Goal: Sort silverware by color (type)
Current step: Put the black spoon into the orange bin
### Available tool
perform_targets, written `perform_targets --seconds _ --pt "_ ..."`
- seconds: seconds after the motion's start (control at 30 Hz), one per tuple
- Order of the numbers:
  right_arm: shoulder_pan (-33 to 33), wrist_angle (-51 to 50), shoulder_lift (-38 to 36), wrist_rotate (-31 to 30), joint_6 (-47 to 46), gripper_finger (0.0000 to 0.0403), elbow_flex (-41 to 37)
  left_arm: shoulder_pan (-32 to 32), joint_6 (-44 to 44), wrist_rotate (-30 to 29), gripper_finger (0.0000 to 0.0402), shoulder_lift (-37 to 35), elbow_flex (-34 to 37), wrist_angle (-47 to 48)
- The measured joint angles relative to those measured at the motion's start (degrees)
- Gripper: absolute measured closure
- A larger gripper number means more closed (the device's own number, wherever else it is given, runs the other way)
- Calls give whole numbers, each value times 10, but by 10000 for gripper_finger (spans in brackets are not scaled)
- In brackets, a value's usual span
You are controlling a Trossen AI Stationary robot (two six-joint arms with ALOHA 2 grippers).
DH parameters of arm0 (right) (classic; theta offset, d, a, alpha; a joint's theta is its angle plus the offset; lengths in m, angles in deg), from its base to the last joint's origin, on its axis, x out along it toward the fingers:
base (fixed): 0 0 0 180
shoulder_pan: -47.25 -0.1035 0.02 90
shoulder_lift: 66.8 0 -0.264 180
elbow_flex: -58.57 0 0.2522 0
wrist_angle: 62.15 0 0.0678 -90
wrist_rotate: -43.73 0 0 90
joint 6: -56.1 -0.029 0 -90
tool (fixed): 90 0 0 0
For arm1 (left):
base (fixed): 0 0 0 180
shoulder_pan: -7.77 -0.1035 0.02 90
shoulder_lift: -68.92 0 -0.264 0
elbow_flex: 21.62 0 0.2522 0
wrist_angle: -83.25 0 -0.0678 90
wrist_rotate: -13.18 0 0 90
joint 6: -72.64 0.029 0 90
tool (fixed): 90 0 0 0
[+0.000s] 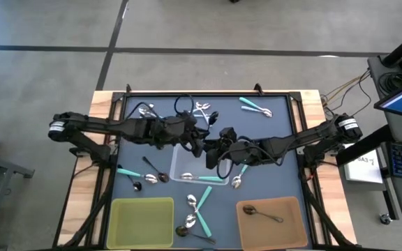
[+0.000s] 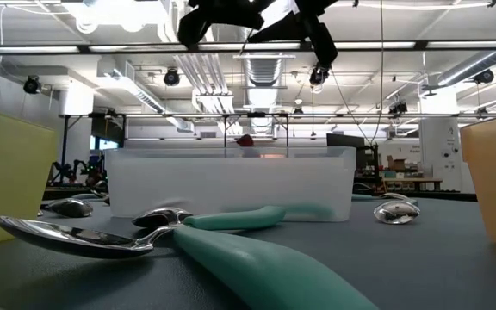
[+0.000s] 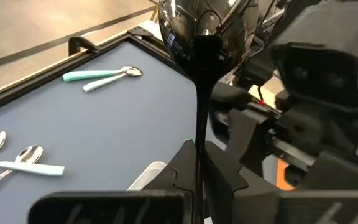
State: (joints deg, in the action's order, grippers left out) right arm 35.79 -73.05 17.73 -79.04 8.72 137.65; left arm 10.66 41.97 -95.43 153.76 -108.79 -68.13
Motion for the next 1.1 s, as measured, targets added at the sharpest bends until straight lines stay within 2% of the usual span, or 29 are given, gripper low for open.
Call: perform_targets --seconds 0.33,0.67,1.1 --pt "1 -9 0 -2 4 285 0 0 -1 1 402 2 -13 12" --pt "5 -11 0 -3 19 387 0 0 -13 1 401 1 -11 15" --pt "6 -28 -2 -1 23 394 0 0 -17 8 398 -3 -11 29"
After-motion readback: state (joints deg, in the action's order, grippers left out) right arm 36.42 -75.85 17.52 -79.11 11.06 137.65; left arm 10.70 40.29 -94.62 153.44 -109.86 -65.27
